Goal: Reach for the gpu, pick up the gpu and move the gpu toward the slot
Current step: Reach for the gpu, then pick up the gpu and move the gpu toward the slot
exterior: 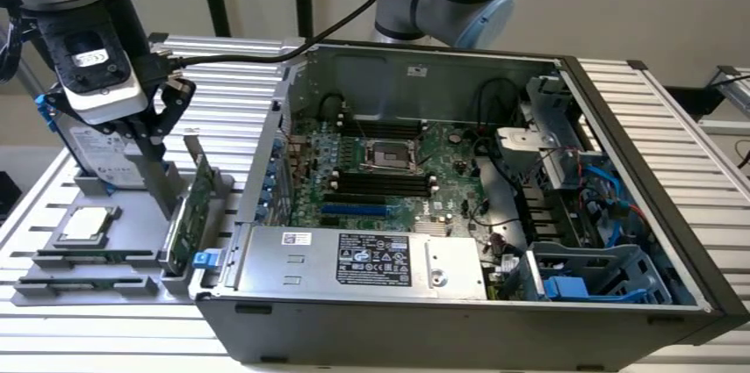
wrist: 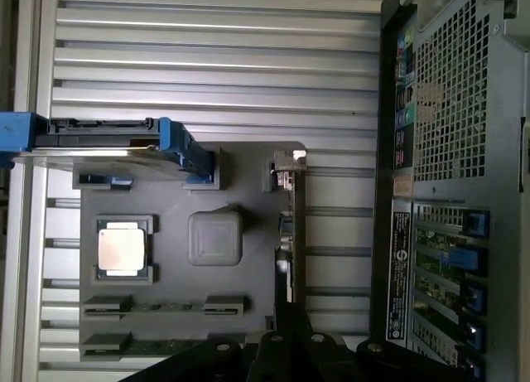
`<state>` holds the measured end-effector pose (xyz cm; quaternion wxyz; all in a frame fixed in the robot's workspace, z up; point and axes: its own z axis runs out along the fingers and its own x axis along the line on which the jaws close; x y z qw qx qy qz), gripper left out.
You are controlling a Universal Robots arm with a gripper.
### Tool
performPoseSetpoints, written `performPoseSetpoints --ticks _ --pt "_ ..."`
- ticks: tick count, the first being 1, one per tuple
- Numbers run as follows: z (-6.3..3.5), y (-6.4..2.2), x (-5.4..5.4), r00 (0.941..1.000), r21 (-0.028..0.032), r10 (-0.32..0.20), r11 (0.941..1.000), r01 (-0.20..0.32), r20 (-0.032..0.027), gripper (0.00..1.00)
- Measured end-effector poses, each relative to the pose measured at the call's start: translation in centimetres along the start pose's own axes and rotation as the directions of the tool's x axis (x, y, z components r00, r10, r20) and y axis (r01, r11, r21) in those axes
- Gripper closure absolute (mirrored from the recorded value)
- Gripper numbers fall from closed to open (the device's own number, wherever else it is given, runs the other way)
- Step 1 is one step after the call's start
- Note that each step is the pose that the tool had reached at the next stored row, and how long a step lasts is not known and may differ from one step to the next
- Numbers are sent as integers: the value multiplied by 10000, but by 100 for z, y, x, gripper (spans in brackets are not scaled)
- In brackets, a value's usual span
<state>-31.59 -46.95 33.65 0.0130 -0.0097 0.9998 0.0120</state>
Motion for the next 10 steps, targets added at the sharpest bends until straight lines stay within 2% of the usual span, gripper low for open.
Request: performPoseSetpoints --ticks 10 --pt "0 0 0 10000 0 -1 10000 1 0 89"
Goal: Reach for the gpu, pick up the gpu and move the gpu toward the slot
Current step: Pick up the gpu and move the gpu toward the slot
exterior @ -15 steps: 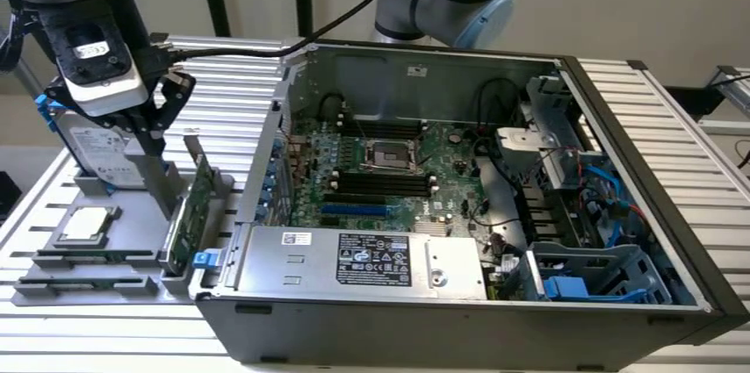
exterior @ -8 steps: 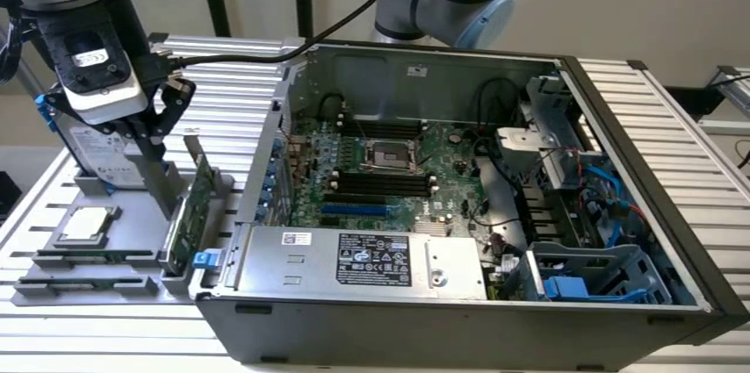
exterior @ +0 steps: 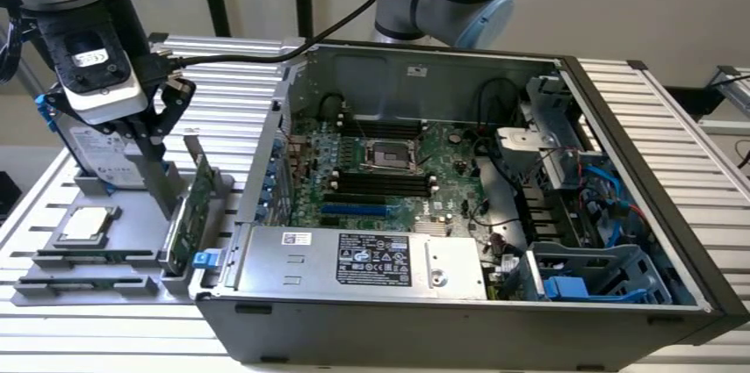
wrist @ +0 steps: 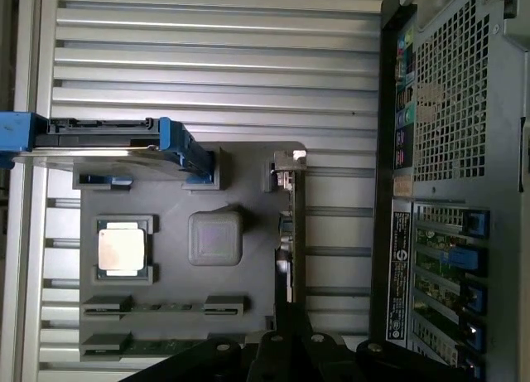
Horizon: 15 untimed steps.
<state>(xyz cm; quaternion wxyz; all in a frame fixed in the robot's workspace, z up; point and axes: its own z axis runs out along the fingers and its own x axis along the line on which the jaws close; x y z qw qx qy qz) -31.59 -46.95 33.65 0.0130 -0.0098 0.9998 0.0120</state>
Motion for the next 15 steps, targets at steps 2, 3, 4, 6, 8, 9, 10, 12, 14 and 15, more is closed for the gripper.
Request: performPoseSetpoints --ticks 2,3,4,6,8,9,10,12,14,15 --pt "0 0 0 10000 0 0 10000 0 0 89" --pt "0 0 0 10000 1 0 10000 0 0 88" --pt "0 0 0 10000 0 0 10000 0 0 83" --pt "0 0 0 10000 1 0 10000 0 0 76" --pt "0 0 0 10000 0 1 10000 -1 0 64" --pt "0 0 0 10000 0 0 10000 0 0 64" --pt "0 0 0 10000 0 0 10000 0 0 64" --pt "0 0 0 10000 0 0 10000 0 0 58" --pt "0 0 0 10000 1 0 10000 0 0 58" --pt "0 0 0 10000 0 0 10000 0 0 58"
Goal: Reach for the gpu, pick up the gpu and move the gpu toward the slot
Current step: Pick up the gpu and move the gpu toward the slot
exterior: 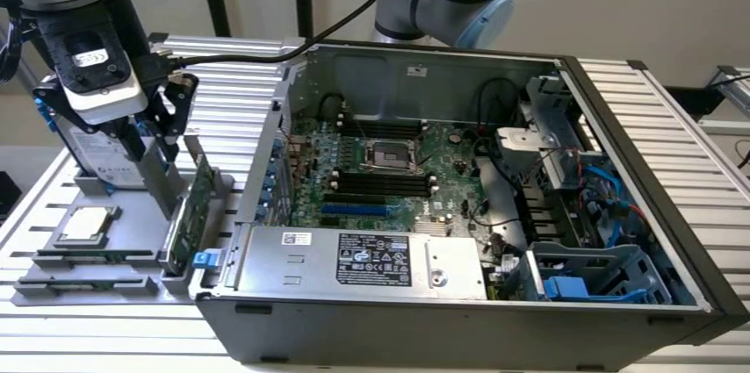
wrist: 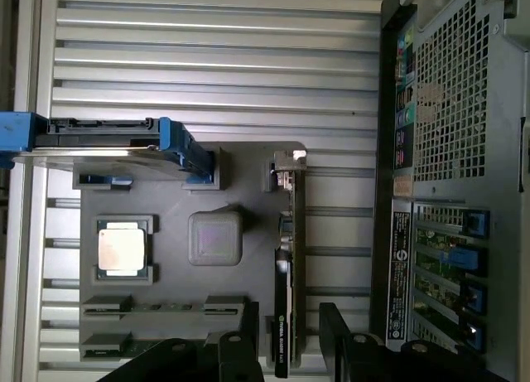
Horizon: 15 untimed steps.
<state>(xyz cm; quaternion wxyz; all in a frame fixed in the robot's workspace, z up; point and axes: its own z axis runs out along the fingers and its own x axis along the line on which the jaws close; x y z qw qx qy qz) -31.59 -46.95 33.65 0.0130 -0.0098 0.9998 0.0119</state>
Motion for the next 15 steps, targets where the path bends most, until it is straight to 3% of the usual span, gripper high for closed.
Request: performPoseSetpoints --ticks 8,15 --pt "5 -1 1 10000 0 0 10000 0 0 58" --pt "130 -20 4 10000 0 0 10000 0 -1 58"
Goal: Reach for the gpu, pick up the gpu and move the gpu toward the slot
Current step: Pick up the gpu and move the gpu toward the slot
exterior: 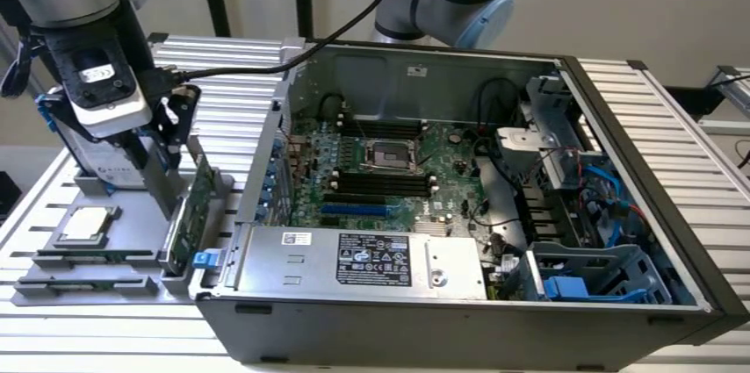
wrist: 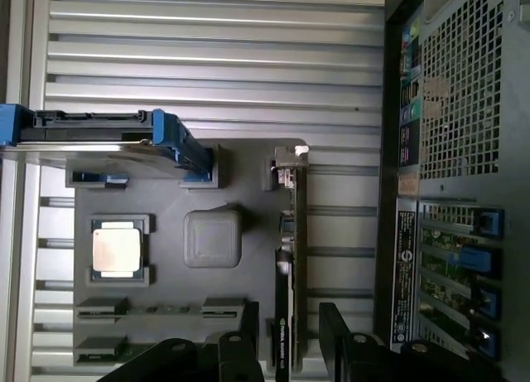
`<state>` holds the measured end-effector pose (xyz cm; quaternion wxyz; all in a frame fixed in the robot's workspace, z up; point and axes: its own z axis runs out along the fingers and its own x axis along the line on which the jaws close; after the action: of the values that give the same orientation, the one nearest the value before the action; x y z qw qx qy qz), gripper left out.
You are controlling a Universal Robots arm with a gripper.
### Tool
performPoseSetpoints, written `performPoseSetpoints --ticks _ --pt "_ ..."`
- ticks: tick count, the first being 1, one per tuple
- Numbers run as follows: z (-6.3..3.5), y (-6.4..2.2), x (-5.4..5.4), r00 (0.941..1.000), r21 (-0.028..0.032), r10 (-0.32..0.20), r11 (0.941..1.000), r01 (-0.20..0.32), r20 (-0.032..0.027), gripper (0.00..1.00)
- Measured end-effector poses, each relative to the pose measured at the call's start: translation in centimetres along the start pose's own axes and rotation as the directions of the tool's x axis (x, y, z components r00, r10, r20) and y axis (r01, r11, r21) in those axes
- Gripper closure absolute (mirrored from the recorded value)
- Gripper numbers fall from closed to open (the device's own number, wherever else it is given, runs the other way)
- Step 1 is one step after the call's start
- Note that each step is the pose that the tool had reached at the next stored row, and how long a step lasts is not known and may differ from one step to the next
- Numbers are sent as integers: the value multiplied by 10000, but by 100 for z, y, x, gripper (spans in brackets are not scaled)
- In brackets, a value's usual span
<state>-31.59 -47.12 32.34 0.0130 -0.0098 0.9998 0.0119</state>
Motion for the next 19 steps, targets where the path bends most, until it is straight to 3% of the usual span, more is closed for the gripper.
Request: performPoseSetpoints --ticks 13,19 --pt "234 -148 9 10000 -2 -1 10000 1 2 58" --pt "342 -169 9 10000 -1 0 10000 0 1 58"
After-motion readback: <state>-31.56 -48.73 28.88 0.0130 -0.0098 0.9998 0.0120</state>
